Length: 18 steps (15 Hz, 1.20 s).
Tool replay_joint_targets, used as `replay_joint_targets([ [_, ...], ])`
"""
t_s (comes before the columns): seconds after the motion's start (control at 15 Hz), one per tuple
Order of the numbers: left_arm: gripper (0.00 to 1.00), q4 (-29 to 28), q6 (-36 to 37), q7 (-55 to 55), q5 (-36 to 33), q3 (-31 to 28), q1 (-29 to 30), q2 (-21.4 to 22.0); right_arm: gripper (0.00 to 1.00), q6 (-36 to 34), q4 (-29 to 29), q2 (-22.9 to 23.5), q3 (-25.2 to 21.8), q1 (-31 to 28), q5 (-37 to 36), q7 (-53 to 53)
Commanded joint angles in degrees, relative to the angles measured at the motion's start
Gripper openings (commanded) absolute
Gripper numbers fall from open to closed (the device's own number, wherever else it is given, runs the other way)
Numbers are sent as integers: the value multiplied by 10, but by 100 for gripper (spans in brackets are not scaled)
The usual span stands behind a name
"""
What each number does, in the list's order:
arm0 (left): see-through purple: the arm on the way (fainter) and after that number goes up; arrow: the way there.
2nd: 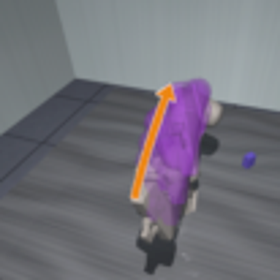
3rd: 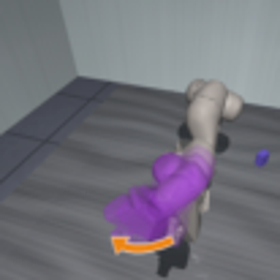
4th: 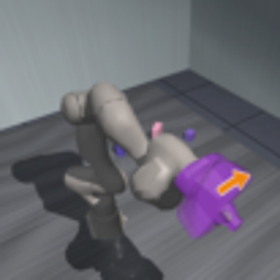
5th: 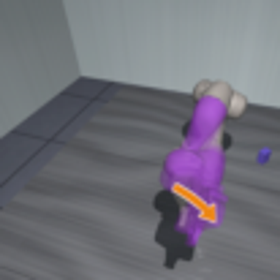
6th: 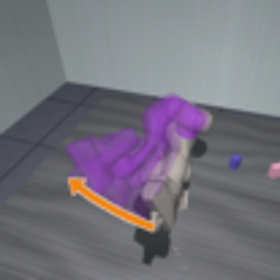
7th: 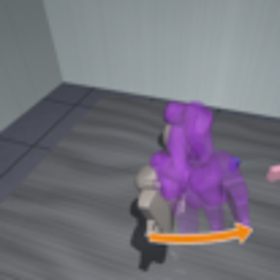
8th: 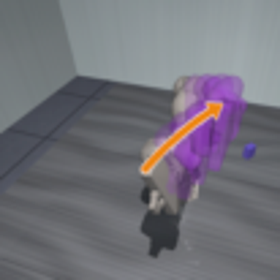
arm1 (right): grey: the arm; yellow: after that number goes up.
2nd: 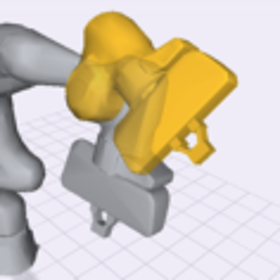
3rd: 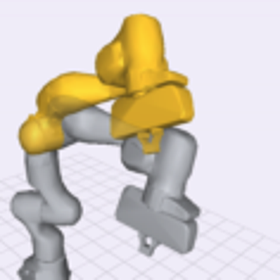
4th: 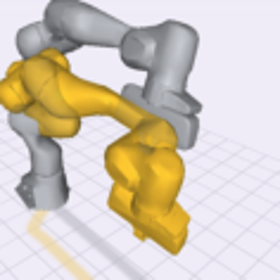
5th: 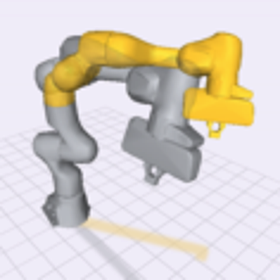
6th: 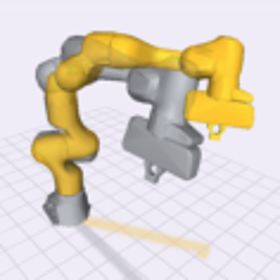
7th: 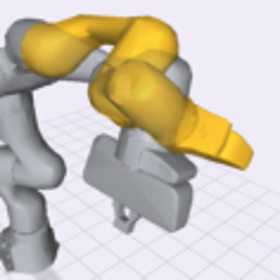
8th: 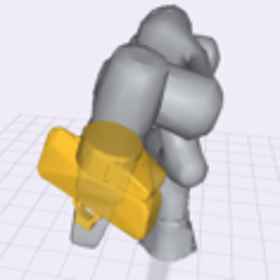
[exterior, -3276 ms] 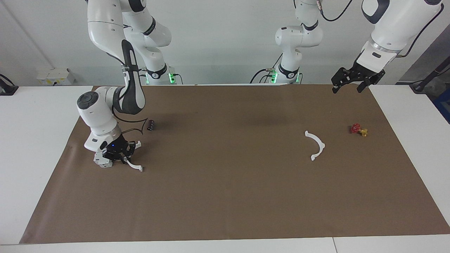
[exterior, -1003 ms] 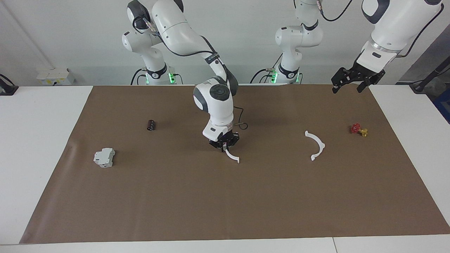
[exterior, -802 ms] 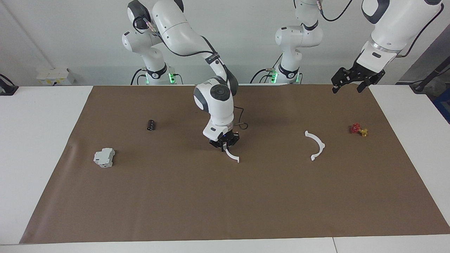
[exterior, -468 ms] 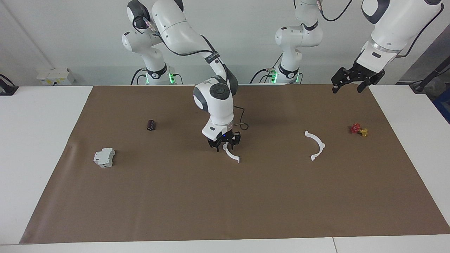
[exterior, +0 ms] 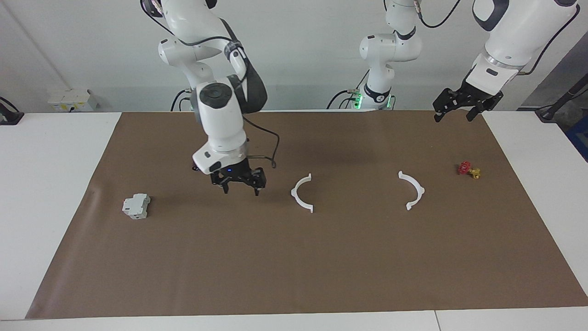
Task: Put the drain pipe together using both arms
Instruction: 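Release the half-ring and withdraw the right gripper to rest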
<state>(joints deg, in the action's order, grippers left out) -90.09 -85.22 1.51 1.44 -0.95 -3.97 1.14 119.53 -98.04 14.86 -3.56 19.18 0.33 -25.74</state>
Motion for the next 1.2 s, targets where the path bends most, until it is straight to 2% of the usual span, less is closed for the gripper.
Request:
replay_joint_targets([
  [0.0,100,-8,0,-1,6,0,4,10,100,-52,-14,-34,10,-70,-9,74],
  [0.2,100,-8,-1,0,6,1,4,10,100,-111,-15,-55,10,-140,-9,156],
  [0.53,100,-7,-7,-1,6,1,-3,10,100,-142,-9,-94,9,-213,-9,237],
  [0.8,100,-22,-6,2,7,2,-4,22,100,-257,50,-121,6,-232,-11,254],
  [0.94,100,-31,-7,0,6,2,-3,26,100,-313,81,-125,12,-225,-49,253],
  [1.07,100,-42,-9,-1,7,2,-5,31,100,-320,73,-143,19,-217,-55,245],
  [1.14,100,-71,-27,2,7,4,-6,44,100,-318,72,-144,19,-216,-54,241],
])
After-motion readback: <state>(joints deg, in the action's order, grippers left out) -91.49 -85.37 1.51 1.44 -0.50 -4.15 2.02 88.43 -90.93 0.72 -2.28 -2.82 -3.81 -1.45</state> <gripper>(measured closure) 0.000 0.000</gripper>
